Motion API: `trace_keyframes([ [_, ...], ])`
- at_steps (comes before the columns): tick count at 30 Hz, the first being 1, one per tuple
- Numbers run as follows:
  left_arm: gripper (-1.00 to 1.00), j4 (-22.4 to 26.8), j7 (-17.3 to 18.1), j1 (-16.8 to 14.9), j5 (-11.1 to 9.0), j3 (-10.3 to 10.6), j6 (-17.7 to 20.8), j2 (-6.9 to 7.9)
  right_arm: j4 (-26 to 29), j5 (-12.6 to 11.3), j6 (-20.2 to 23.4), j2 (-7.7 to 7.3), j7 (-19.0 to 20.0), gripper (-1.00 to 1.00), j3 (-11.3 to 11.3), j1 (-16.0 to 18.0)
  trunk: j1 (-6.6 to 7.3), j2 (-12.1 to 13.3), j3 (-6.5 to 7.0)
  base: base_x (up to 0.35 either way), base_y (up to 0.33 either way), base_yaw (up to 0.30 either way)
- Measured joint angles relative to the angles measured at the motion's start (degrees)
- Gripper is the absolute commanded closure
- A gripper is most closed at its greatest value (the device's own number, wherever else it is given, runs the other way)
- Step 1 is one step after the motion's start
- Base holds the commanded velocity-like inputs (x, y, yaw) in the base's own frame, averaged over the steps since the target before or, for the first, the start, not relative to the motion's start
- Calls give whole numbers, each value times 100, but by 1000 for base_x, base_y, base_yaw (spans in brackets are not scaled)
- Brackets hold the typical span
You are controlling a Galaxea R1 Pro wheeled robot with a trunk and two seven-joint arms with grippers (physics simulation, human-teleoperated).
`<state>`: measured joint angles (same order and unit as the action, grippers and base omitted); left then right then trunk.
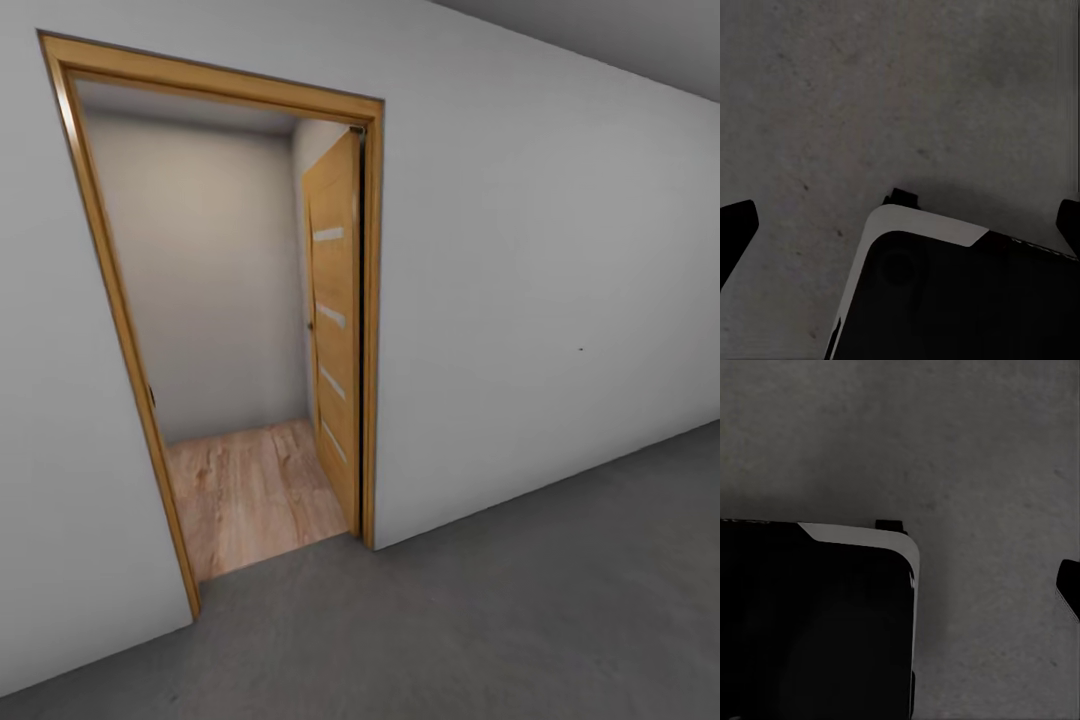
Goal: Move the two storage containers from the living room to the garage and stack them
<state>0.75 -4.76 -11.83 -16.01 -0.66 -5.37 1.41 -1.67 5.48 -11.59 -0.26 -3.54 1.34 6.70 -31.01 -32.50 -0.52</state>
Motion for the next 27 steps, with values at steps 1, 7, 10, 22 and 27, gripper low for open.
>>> trace_keyframes([
  [1,-100,0,0,0,0,0,0,1,0,0,0,0,-1,-100,0,0,0,1,0,320,0,0],
  [7,-100,0,0,0,0,0,0,1,0,0,-2,0,-2,-100,0,0,0,0,0,320,0,0],
  [10,-100,0,0,-1,0,0,0,2,0,0,-3,0,-2,-100,0,0,0,1,0,320,0,0],
  [22,-100,0,-1,0,0,0,-18,5,0,0,-1,0,0,-100,0,0,0,0,0,320,0,0],
  [27,-100,0,-3,1,-8,-9,-23,8,0,1,2,0,-4,-100,1,0,0,1,0,320,0,14],
])
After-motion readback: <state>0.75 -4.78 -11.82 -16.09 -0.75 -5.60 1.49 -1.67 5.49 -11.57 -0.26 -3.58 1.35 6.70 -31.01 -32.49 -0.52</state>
